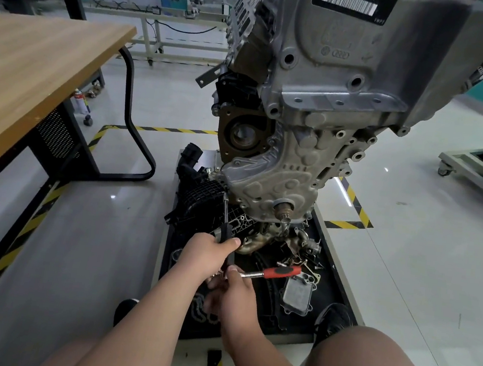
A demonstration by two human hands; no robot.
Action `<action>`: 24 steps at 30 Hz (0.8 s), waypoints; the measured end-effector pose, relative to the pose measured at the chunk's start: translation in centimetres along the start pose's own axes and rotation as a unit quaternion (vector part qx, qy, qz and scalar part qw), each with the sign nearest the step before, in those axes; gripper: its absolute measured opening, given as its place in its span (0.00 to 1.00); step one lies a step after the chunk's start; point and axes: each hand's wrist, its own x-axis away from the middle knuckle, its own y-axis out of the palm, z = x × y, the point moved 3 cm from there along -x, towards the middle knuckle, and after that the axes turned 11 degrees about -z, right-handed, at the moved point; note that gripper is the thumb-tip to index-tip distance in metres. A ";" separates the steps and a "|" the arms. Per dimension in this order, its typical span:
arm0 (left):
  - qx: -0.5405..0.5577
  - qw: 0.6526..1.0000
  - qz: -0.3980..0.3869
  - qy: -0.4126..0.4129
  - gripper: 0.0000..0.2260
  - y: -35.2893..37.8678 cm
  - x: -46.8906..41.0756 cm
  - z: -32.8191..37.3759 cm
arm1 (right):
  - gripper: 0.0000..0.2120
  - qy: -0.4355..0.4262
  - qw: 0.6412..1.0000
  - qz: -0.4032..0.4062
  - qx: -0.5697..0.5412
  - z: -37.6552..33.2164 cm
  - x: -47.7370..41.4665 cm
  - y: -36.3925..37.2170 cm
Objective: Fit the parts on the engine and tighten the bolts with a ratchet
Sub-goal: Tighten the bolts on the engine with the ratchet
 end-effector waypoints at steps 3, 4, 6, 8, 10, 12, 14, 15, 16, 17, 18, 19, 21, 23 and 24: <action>0.021 0.999 -0.024 -0.001 0.22 0.3 0.3 0.0 | 0.20 0.064 0.983 -0.038 -0.166 0.0 0.0 0.4; 0.027 0.999 -0.030 0.000 0.22 0.4 0.4 0.1 | 0.22 0.077 0.972 -0.051 -0.214 -0.1 0.0 0.5; 0.028 0.999 -0.029 0.001 0.21 0.4 0.4 0.2 | 0.25 0.087 0.956 -0.063 -0.274 -0.2 -0.1 0.6; 0.021 1.000 -0.020 0.002 0.21 0.3 0.4 0.3 | 0.27 0.094 0.950 -0.067 -0.291 -0.3 -0.1 0.7; 0.021 1.000 -0.017 0.008 0.21 0.2 0.4 0.2 | 0.27 0.105 0.948 -0.070 -0.292 -0.4 0.0 0.9; 0.027 0.999 -0.020 0.011 0.20 0.2 0.5 0.1 | 0.25 0.116 0.948 -0.068 -0.290 -0.6 0.2 1.0; 0.025 0.999 -0.018 0.014 0.19 0.2 0.6 0.0 | 0.23 0.120 0.950 -0.066 -0.282 -0.6 0.4 1.1; 0.015 1.000 -0.013 0.016 0.19 0.2 0.6 0.0 | 0.23 0.119 0.951 -0.065 -0.277 -0.6 0.4 1.1; 0.003 1.000 -0.006 0.019 0.18 0.2 0.6 0.1 | 0.23 0.117 0.953 -0.066 -0.270 -0.6 0.4 1.1; -0.005 1.000 -0.001 0.022 0.18 0.1 0.6 0.2 | 0.23 0.115 0.956 -0.068 -0.260 -0.6 0.4 1.1; -0.007 1.000 0.000 0.025 0.18 0.1 0.6 0.2 | 0.24 0.112 0.960 -0.068 -0.246 -0.5 0.4 1.1; -0.006 1.000 0.000 0.028 0.19 0.1 0.5 0.2 | 0.24 0.109 0.965 -0.067 -0.230 -0.5 0.3 1.0; -0.001 0.999 -0.004 0.032 0.20 0.2 0.5 0.2 | 0.23 0.095 0.974 -0.058 -0.195 -0.3 0.2 0.9; -0.008 0.999 0.001 0.033 0.21 0.2 0.4 0.2 | 0.22 0.075 0.983 -0.039 -0.160 -0.1 0.1 0.7; -0.016 0.999 0.005 0.032 0.21 0.3 0.4 0.3 | 0.20 0.064 0.988 -0.029 -0.141 0.0 0.0 0.6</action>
